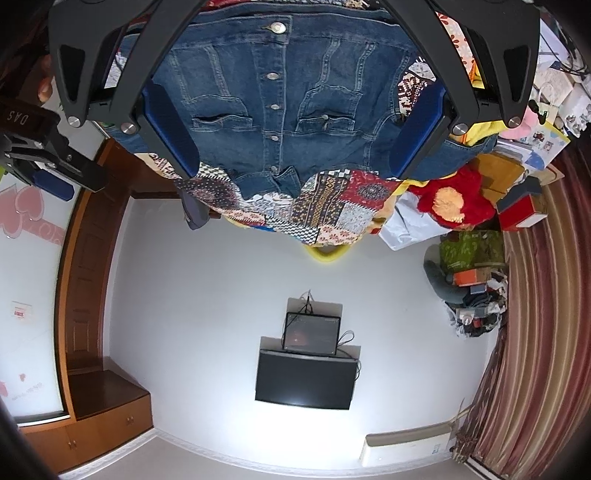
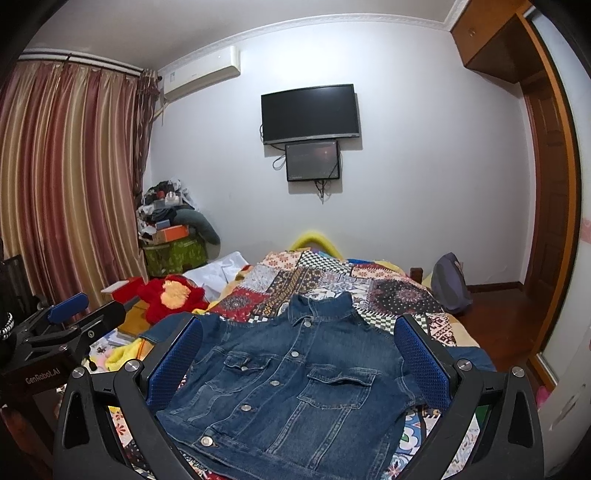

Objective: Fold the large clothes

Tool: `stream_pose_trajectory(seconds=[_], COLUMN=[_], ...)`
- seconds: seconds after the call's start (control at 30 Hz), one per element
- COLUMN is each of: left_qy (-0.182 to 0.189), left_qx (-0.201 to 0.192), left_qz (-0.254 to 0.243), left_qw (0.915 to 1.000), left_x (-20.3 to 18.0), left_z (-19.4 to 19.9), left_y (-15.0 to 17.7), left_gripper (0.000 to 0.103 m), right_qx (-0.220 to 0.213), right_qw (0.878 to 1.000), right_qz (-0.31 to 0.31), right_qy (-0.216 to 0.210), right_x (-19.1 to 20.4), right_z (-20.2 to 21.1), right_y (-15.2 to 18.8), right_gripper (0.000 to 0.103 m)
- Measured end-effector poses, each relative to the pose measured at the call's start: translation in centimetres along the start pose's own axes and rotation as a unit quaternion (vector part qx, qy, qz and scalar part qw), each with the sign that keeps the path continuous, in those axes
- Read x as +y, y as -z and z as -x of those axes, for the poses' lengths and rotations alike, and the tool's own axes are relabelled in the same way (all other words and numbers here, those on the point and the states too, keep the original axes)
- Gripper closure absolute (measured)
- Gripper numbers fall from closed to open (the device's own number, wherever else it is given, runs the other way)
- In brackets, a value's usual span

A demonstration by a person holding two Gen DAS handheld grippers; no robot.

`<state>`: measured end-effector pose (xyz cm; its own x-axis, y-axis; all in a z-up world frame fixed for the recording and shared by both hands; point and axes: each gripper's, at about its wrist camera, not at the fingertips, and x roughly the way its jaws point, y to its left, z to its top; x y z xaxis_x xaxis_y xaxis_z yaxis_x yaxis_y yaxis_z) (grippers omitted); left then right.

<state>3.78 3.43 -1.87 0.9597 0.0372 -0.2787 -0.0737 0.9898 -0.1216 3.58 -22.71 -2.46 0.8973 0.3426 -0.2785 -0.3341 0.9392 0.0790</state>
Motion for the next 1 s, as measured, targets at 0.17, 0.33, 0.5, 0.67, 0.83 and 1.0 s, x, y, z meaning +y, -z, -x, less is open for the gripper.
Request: stream_pose_trajectory(seconds=[0.17,0.33,0.5,0.67,0.83,1.0], left_qy=[-0.019,-0.056,-0.101,-0.147,-0.144,-0.095], left_qx=[0.025,0.051,0.072,0.123,0.222,0.299], left_qz=[0.012,0.033,0.043,0.077,0.141,0.21], left_qw=[0.9994,0.9966,0.9914,0.9783,0.9538,0.926], left_x=[2.8,6.6,11.5,17.5,24.1,27.8], left_z=[-3.9,-8.7,-13.8,-18.8,-23.9,-27.5], left_y=[-0.2,-0.6,-0.4,1.1,4.7,9.7], left_gripper=[0.0,0.0,0.0,0.0,0.0,0.0], right_qx=[0.011,0.037,0.073,0.137,0.205,0.286], right_qw=[1.0,0.999,0.997,0.991,0.978,0.958], right_qz=[-0.002,-0.005,-0.005,0.005,0.034,0.023], right_qy=[0.004,-0.013,-0.016,-0.008,0.0,-0.011], right_x=[0.0,0.1,0.1,-0.4,-1.4,-2.6], right_z=[-4.0,-9.7,-16.3,-23.7,-30.0,-35.5], right_y=[-0.5,-1.3,-1.8,-1.1,1.6,5.4], right_gripper=[0.0,0.0,0.0,0.0,0.0,0.0])
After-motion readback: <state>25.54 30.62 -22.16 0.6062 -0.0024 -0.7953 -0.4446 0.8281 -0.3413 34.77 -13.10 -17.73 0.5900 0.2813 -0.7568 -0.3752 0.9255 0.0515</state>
